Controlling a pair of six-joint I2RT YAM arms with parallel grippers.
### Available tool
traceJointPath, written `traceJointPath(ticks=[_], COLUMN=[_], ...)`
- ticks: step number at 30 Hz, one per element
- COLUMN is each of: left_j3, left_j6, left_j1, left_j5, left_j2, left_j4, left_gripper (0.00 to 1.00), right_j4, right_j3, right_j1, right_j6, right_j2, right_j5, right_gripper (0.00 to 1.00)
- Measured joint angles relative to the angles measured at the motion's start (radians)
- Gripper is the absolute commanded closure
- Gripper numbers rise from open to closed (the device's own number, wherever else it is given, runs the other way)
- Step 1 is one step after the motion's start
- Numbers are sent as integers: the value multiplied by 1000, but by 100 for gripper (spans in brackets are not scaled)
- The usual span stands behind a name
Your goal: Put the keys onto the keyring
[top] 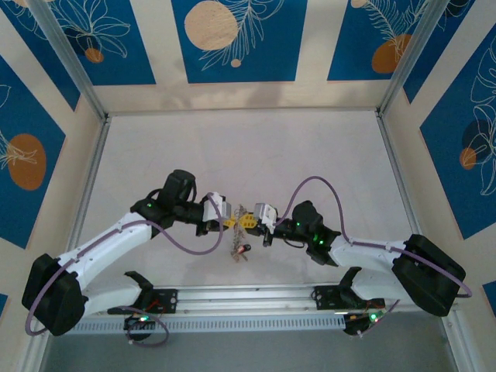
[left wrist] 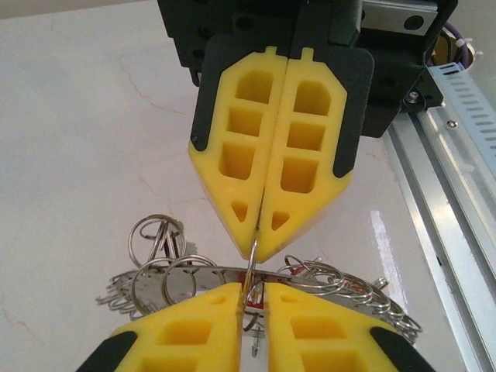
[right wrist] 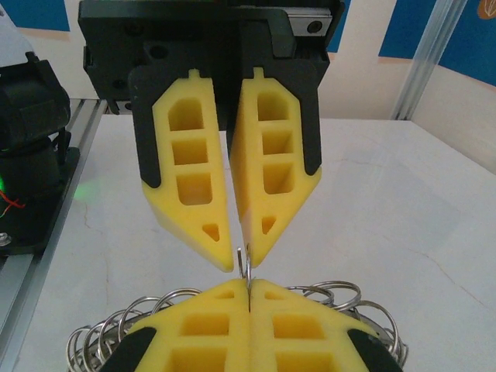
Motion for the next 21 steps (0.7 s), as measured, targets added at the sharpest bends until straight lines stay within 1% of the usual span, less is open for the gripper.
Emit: traceJointPath(ticks=[2, 3, 5, 6, 14, 16, 17, 19, 21], left_j3=[0, 4, 13, 17, 53, 77, 94, 134, 168], left_j6=[0, 0, 1, 6, 23, 26, 26, 27, 27], left_j1=[-2, -3, -3, -3, -3, -4, -6, -15, -22], left_j5=[0, 0, 0, 0, -5, -21, -32, -59, -88], left_j2=[2, 7, 21, 27, 32, 31, 31, 29, 26], left_j4=[-4, -11, -22, -26, -100, -143, -167, -219, -261], left_gripper=[82, 84, 98, 100, 100, 100, 100, 100, 100], right_j4=[0, 0, 1, 0, -22, -83, -114, -186, -265], right_j3=[0, 0, 0, 0, 12, 40, 52, 77, 104], right_j1=[0, 0, 0, 0, 1, 1, 0, -6, -17], right_j6=[0, 0, 0, 0, -16, -55, -76, -123, -153], right_j2=[0, 0, 0, 0, -2, -12, -22, -50, -73], right_j5=[-6, -7, -10, -12, -22, -24, -23, -20, -24], right_gripper=[100, 100, 100, 100, 99, 86, 82, 77, 75])
